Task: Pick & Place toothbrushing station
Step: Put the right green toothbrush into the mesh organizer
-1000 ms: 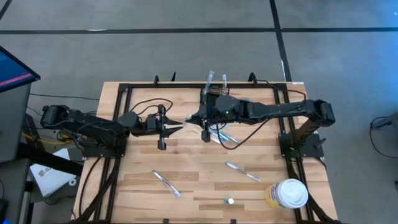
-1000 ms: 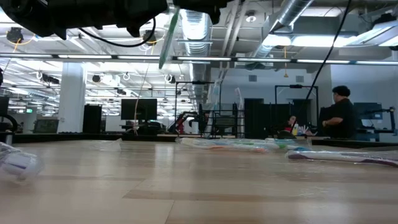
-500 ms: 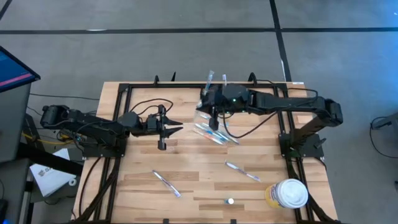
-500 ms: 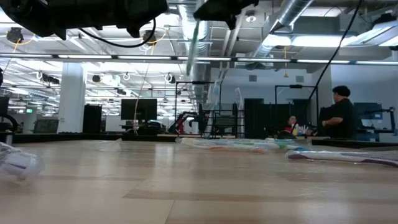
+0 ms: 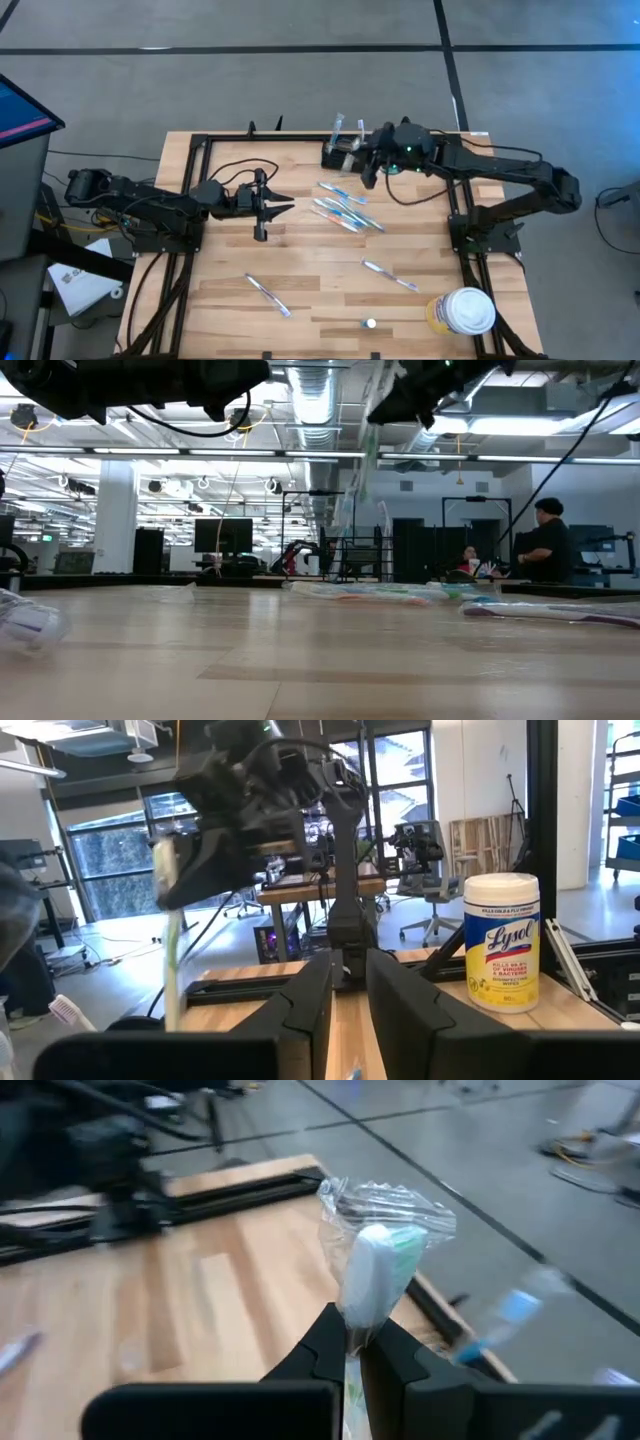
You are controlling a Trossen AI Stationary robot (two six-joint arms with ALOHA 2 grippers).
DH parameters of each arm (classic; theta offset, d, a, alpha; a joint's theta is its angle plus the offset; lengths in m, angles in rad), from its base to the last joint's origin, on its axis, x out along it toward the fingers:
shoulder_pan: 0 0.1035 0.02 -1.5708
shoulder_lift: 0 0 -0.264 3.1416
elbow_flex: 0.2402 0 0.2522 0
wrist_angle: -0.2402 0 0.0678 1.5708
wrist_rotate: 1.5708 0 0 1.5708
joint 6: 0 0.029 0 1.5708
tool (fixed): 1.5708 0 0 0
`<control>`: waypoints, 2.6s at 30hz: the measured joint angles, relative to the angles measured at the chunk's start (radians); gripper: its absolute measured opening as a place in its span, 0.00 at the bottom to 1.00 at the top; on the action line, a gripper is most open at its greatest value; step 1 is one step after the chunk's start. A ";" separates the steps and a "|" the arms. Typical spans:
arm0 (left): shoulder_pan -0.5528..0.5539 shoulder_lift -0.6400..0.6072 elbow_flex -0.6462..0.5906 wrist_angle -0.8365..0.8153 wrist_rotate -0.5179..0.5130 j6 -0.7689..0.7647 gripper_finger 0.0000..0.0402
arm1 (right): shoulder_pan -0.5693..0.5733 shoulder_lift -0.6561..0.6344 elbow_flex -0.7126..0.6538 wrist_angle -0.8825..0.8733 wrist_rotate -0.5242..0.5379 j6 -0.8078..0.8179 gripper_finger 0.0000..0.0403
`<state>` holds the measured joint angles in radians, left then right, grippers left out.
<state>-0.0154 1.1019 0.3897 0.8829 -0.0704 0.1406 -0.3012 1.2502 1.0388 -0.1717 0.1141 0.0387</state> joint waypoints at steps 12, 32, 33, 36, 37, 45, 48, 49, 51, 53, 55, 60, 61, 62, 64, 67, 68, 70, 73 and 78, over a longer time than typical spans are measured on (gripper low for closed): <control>0.000 0.000 0.000 -0.001 0.000 0.000 0.16 | -0.204 0.000 -0.053 0.036 -0.005 0.019 0.01; 0.000 0.000 0.000 -0.001 0.000 0.000 0.16 | -0.311 0.015 -0.052 0.036 -0.039 0.011 0.01; 0.000 0.000 0.000 -0.001 0.000 0.000 0.16 | -0.311 0.015 -0.052 0.036 -0.039 0.011 0.01; 0.000 0.000 0.000 -0.001 0.000 0.000 0.16 | -0.310 0.015 -0.052 0.034 -0.040 0.014 0.01; 0.000 0.000 0.000 -0.001 0.000 0.000 0.16 | -0.310 0.015 -0.052 0.033 -0.041 0.014 0.01; 0.000 0.000 0.000 -0.001 0.000 0.000 0.16 | -0.320 0.015 -0.101 0.078 -0.065 0.014 0.01; 0.000 0.000 0.000 -0.001 0.000 0.000 0.16 | -0.331 0.015 -0.131 0.105 -0.065 0.014 0.01; 0.000 0.000 0.000 -0.001 0.000 0.000 0.16 | -0.333 0.015 -0.137 0.103 -0.065 0.014 0.01; 0.000 0.000 0.000 -0.001 0.000 0.000 0.16 | -0.338 0.015 -0.147 0.115 -0.065 0.014 0.01; 0.000 0.000 0.000 -0.001 0.000 0.000 0.16 | -0.338 0.015 -0.161 0.143 -0.067 0.018 0.01; 0.000 0.000 0.000 -0.001 0.000 0.000 0.16 | -0.340 0.015 -0.172 0.170 -0.090 0.031 0.01; 0.000 0.000 0.000 -0.001 0.000 0.000 0.16 | -0.350 0.015 -0.178 0.184 -0.118 0.041 0.01; 0.000 0.000 0.000 -0.001 0.000 0.000 0.16 | -0.350 0.015 -0.178 0.182 -0.118 0.041 0.01; 0.000 0.000 0.000 -0.001 0.000 0.000 0.16 | -0.350 0.015 -0.178 0.181 -0.118 0.041 0.01; 0.000 0.000 0.000 -0.001 0.000 0.000 0.16 | -0.348 0.015 -0.178 0.180 -0.118 0.041 0.01; 0.000 0.000 0.000 -0.001 0.000 0.000 0.16 | -0.347 0.015 -0.178 0.179 -0.118 0.041 0.01; 0.000 0.000 0.000 -0.001 0.000 0.000 0.16 | -0.347 0.018 -0.178 0.180 -0.118 0.041 0.01; 0.000 0.000 0.000 -0.001 0.000 0.000 0.16 | -0.342 0.039 -0.178 0.184 -0.118 0.041 0.01; 0.000 0.000 0.000 -0.001 0.000 0.000 0.16 | -0.343 0.088 -0.179 0.184 -0.121 0.041 0.01; 0.000 0.000 0.000 -0.001 0.000 0.001 0.16 | -0.341 0.191 -0.179 0.236 -0.142 0.041 0.01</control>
<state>-0.0158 1.1021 0.3893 0.8818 -0.0700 0.1412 -0.6425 1.4411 0.8593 0.0642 -0.0281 0.0795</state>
